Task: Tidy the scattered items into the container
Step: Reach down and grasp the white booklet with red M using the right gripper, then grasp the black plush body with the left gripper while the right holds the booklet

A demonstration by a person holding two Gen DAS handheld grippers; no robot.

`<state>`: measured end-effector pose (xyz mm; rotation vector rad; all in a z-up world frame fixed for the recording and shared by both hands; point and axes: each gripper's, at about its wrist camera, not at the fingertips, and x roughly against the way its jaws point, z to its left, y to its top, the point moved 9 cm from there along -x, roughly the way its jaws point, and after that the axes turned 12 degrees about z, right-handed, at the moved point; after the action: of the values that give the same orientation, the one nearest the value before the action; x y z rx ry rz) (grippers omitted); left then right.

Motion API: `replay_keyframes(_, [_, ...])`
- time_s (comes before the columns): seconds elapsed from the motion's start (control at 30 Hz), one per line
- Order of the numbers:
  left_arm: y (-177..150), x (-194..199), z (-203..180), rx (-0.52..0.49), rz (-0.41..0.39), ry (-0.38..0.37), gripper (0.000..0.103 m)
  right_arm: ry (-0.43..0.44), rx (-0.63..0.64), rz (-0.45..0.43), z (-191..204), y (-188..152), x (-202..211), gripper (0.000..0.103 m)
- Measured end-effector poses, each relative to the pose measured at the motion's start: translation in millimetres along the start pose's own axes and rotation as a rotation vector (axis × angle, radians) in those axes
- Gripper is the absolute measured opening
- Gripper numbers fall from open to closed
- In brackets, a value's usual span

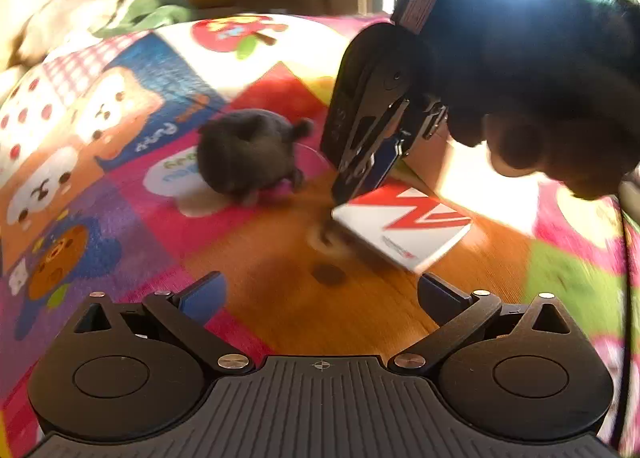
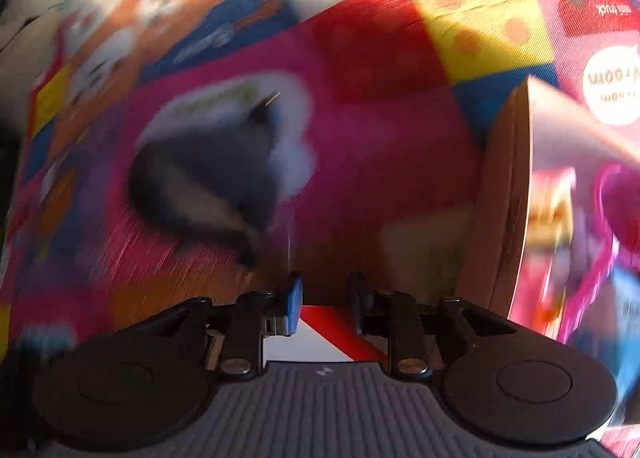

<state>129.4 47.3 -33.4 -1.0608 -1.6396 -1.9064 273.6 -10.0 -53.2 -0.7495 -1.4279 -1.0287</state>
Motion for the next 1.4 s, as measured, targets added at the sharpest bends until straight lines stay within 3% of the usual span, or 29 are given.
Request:
replay_keyframes(0.17, [-10.0,14.1,-40.5,-0.131,0.015,-0.014,0.103,0.074,0.027,-0.026,4.5,-64.6,14.6,0.029])
replay_keyframes(0.4, [-21.2,25.0,-99.8,-0.299,0.048,-0.082,0.103,0.209,-0.126,-0.106,-52.4,-133.2,33.4,0.029])
replay_keyframes(0.53, [-35.0,23.1,-108.0,-0.396,0.083,-0.022,0.103,0.265,-0.115,-0.138,-65.9,-170.4,41.1,0.032])
replay_keyframes(0.6, [-34.9,23.4,-101.8,-0.4,0.086,0.006,0.103,0.279,-0.099,-0.165,-68.6,-183.8,45.0,0.043])
replay_keyframes(0.73, [-20.8,16.1,-73.9,-0.342,0.094,0.18,0.103,0.251,-0.052,-0.253,-66.6,-201.6,47.6,0.049])
replay_keyframes(0.87, [-4.8,13.8,-59.6,-0.204,0.091,0.115,0.103,-0.005,0.014,-0.5,-70.2,-211.2,70.9,0.071])
replay_keyframes(0.9, [3.1,8.9,-49.8,-0.165,0.096,0.108,0.103,-0.046,0.028,-0.552,-70.8,-215.3,78.9,0.078])
replay_keyframes(0.97, [12.2,3.1,-38.9,-0.114,0.102,0.129,0.103,-0.043,0.034,-0.611,-71.5,-221.6,89.4,0.086])
replay_keyframes(1.07, [25.0,-2.8,-23.6,-0.056,0.084,0.178,0.103,0.012,0.05,-0.618,-69.5,-226.0,91.1,0.102])
replay_keyframes(1.23, [54.9,-5.3,18.4,0.099,-0.007,0.247,0.103,0.042,0.087,-0.567,-47.4,-214.0,70.8,0.103])
replay_keyframes(1.4, [87.8,-23.2,53.9,0.198,-0.039,0.293,0.103,0.001,0.144,-0.54,-19.5,-194.2,45.8,0.103])
